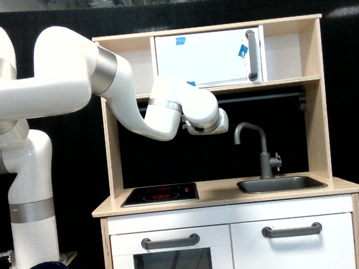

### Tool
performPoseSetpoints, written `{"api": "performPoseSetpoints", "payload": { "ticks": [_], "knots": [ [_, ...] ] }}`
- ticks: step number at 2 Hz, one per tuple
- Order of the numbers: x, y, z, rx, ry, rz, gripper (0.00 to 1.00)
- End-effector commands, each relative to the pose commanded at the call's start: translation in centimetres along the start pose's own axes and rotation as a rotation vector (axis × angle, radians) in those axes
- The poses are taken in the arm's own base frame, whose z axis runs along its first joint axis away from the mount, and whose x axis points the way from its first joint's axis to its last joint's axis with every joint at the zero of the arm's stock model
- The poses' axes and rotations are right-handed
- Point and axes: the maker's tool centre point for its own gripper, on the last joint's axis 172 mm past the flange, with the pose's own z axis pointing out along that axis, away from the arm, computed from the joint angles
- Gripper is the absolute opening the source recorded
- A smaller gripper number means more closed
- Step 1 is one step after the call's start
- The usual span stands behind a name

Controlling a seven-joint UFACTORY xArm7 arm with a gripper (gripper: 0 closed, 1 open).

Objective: Turn on the faucet

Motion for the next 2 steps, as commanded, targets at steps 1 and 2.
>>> {"api": "performPoseSetpoints", "payload": {
  "ticks": [1, 2],
  "knots": [
    [0.1, 0.7, 6.6, 0.0, 0.0, 0.0, 1.0],
    [-0.3, 1.8, 12.5, 0.0, 0.0, 0.0, 1.0]
  ]
}}
